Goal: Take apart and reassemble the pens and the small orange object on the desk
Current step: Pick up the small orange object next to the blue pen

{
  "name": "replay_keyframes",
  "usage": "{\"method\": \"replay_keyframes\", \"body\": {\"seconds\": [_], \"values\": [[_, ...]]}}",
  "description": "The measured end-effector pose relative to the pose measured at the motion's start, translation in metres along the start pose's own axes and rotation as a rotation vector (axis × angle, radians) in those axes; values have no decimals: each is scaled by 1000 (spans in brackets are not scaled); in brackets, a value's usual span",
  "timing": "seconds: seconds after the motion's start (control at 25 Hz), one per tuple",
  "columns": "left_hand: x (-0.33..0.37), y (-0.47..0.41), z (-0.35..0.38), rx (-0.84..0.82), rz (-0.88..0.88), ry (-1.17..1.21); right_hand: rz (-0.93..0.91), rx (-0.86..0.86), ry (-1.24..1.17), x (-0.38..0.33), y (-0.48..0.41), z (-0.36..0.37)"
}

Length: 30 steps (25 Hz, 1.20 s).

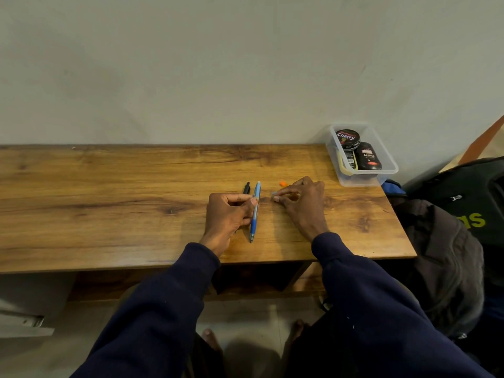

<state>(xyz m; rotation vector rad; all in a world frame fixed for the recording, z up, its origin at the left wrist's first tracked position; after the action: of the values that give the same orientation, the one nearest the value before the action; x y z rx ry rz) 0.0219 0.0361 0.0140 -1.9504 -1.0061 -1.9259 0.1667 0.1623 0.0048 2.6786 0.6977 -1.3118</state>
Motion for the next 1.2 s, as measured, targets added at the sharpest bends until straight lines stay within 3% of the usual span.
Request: {"method": "replay_keyframes", "body": {"seconds": [0.16, 0.32, 0.68, 0.88, 1.08, 1.2], "values": [[1, 1, 0, -3, 5, -2, -40, 16, 64, -3, -2, -1], [1, 1, -1, -5, 12, -5, -108, -78, 229, -5, -6, 1], [0, 0, -2, -10, 9, -3, -95, -16, 229, -2, -6, 1], [0, 1, -1, -7, 21, -12, -93, 11, 133, -3, -4, -3], [0, 0, 1, 16, 55, -53, -167, 35, -209, -20, -5, -9], [-1, -1, 1, 62, 96, -139, -157, 41, -210, -22, -3, -11]]}}
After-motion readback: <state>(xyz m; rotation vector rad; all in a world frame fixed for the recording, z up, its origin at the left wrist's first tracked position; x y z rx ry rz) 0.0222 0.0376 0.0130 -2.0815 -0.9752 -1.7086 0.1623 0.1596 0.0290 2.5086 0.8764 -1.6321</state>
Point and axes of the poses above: each hand's wrist, its own y-axis away from the middle knuckle, its own z-axis out of the palm, x = y × z, the point moved 3 cm from there along -y, towards the middle knuckle, and after that the axes turned 6 degrees about -y, right-handed, at the moved point
